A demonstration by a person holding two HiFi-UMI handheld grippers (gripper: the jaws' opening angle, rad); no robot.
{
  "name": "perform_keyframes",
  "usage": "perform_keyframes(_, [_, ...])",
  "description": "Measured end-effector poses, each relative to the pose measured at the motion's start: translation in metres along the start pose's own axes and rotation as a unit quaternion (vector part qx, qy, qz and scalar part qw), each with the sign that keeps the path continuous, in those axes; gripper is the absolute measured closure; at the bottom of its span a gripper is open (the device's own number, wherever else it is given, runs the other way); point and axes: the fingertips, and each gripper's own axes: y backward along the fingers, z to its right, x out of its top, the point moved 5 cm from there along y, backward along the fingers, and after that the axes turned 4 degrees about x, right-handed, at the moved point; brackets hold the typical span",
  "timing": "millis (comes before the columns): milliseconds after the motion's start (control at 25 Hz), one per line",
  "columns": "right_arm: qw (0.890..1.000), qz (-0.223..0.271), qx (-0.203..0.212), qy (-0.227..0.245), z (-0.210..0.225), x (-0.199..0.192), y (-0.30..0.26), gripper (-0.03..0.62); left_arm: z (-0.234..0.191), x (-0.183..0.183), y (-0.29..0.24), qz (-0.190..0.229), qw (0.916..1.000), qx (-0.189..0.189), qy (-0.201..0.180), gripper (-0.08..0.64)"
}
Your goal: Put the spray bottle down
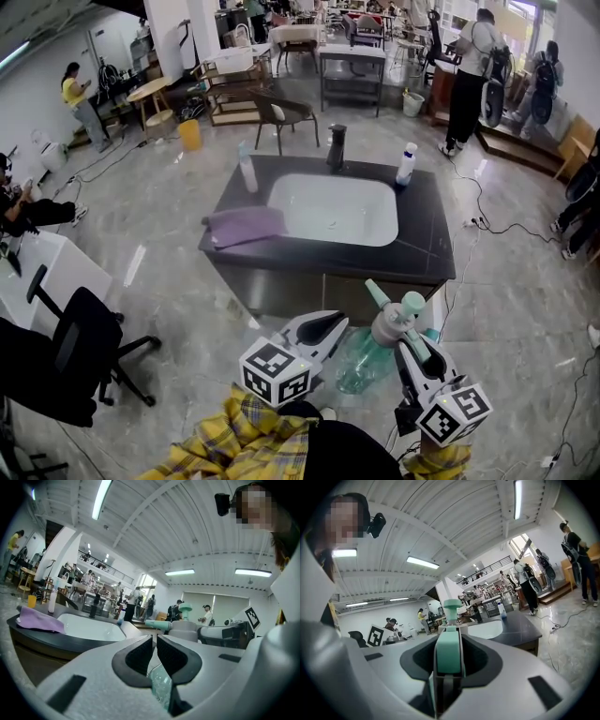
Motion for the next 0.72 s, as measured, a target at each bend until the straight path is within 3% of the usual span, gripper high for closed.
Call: perform_keyframes(720, [1.0,0.003,-0.012,-0.01,0.042,0.01,-0.006,0.479,-0.008,0.007,-0.049,-0.001,1.0,-0.007,-0.001,0.531])
